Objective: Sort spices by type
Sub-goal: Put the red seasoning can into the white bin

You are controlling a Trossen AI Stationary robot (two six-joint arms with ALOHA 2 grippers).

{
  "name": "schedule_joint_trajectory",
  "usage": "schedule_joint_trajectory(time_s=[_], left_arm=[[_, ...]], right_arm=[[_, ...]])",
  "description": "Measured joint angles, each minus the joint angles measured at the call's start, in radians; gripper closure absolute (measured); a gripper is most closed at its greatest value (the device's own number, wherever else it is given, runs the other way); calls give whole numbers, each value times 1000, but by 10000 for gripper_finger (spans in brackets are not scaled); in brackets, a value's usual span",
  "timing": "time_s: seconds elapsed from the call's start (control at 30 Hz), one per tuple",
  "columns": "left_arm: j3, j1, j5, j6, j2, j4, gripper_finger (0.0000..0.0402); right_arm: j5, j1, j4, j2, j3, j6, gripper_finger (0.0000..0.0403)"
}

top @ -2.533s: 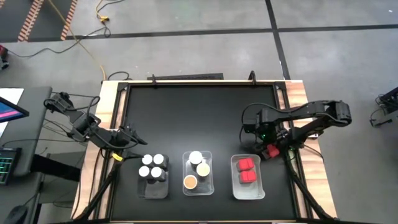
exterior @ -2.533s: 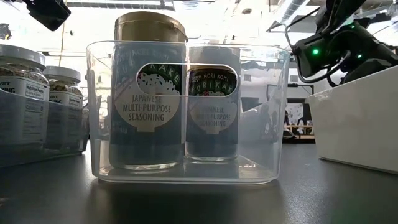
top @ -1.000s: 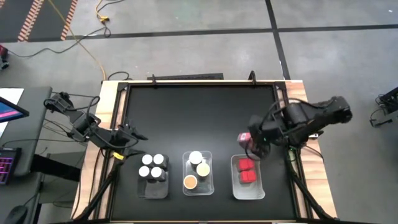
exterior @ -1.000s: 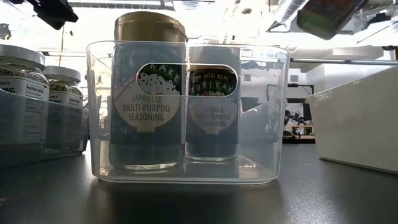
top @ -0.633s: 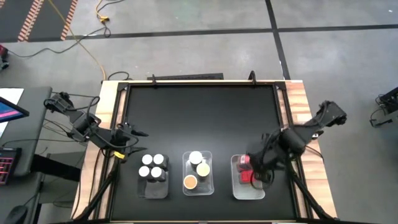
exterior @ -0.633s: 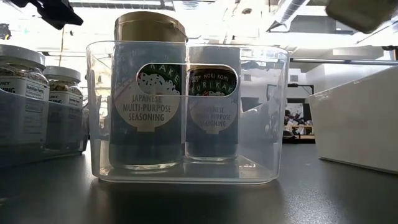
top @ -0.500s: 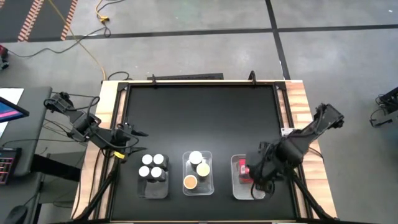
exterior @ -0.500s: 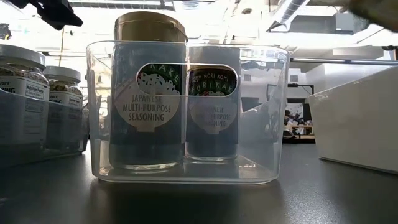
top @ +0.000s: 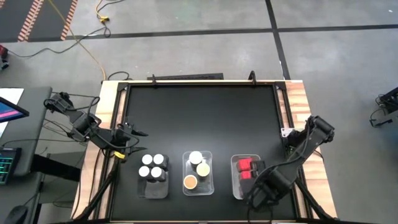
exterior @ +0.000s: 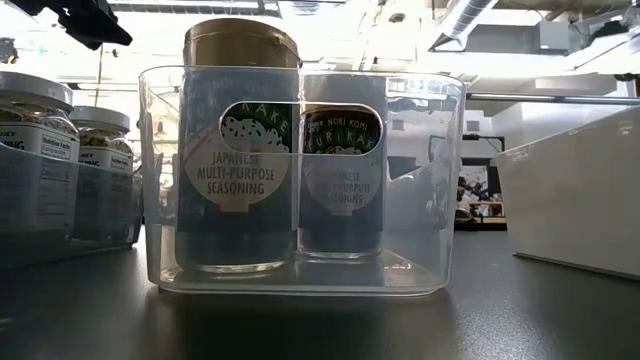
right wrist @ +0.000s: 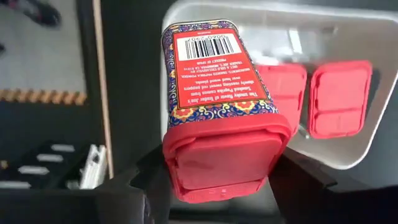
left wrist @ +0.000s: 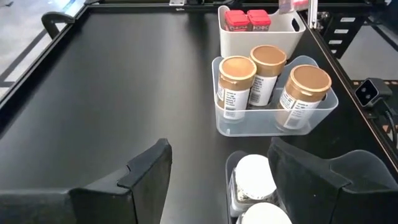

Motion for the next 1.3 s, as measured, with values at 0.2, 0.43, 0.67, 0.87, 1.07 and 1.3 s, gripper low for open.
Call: schedule_joint_trajectory(time_s=[0.2, 0.43, 0.67, 0.87, 1.07, 1.3], left_arm=[[0, 0, 0, -15, 0, 0, 146], [0, 0, 0, -18, 0, 1, 146], [0, 0, 1, -18, 0, 0, 146], [0, 0, 1, -18, 0, -8, 146], [0, 0, 1, -18, 0, -13, 146], [0, 0, 1, -18, 0, -17, 146]], right_arm=[[-99, -23, -56, 81, 0, -18, 162], [-155, -54, -62, 134, 1, -19, 162], [-156, -95, -53, 134, 2, -16, 162], [-169, -107, -53, 134, 2, -52, 162], [-194, -107, -49, 133, -32, -55, 162], [-218, -108, -42, 133, -77, -45, 162]])
